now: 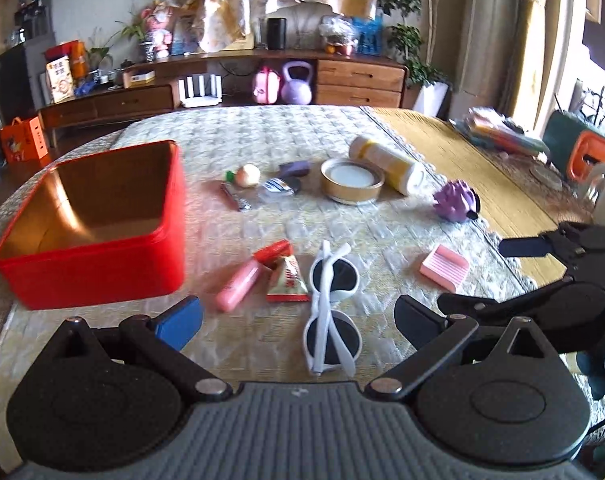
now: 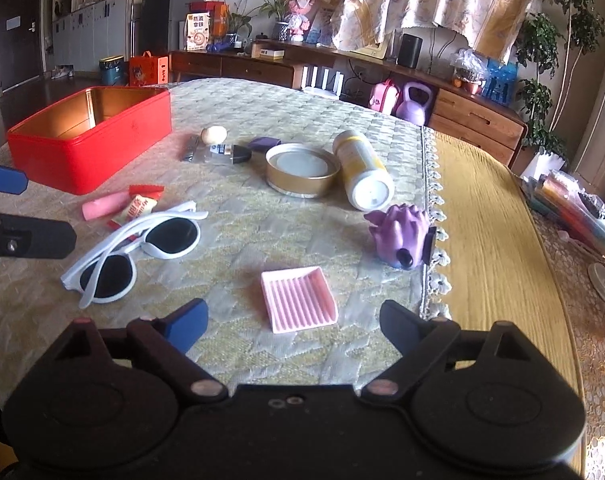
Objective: Organize rigid objects
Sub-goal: 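Reach the left gripper down to the white sunglasses and close on them, then lift the white sunglasses with the left gripper while the right gripper grasps the pink tray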
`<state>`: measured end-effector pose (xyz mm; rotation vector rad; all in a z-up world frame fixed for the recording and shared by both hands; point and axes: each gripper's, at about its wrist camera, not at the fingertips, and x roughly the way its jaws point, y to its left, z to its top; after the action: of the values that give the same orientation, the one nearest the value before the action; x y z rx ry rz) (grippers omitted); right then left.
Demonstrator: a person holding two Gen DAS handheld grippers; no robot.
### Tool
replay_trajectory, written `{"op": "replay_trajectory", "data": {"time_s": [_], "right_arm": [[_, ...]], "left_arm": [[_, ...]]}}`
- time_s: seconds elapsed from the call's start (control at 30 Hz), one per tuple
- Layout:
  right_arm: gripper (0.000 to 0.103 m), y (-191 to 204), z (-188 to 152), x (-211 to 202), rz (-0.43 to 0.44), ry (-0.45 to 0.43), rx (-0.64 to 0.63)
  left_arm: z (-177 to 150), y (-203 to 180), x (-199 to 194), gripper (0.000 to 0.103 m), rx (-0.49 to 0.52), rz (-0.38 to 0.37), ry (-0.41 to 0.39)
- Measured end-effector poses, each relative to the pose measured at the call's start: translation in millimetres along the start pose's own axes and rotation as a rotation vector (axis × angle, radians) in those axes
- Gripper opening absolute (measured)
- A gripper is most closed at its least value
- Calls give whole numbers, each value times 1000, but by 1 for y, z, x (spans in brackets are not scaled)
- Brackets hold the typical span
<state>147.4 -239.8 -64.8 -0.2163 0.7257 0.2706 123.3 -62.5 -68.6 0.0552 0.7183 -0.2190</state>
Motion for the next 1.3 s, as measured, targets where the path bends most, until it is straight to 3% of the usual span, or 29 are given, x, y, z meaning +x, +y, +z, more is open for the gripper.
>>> {"op": "replay_trajectory", "data": {"time_s": [0.27, 0.43, 0.67, 0.73, 0.87, 0.93, 1.0, 1.3], "right_arm": [[81, -12, -1, 16, 46, 35, -3], [74, -15, 1, 18, 73, 33, 8], [67, -18, 5, 22, 101, 33, 35], [60, -17, 6, 21, 104, 29, 36], [53, -13, 5, 19, 101, 23, 30], [45, -12, 4, 17, 99, 21, 35], [41, -12, 5, 16, 91, 19, 44], [40, -5, 1, 6, 73, 19, 72]], "left_arm": [[-12, -11, 30, 102, 52, -22, 57], [-17, -12, 41, 89, 65, -15, 84], [-21, -15, 44, 80, 75, -34, 87], [-20, -15, 44, 69, 74, -31, 81], [-19, -16, 42, 57, 87, -20, 73], [-20, -20, 41, 43, 106, -25, 67], [-19, -23, 41, 41, 120, -14, 67], [-14, -21, 34, 41, 123, -1, 61]]}}
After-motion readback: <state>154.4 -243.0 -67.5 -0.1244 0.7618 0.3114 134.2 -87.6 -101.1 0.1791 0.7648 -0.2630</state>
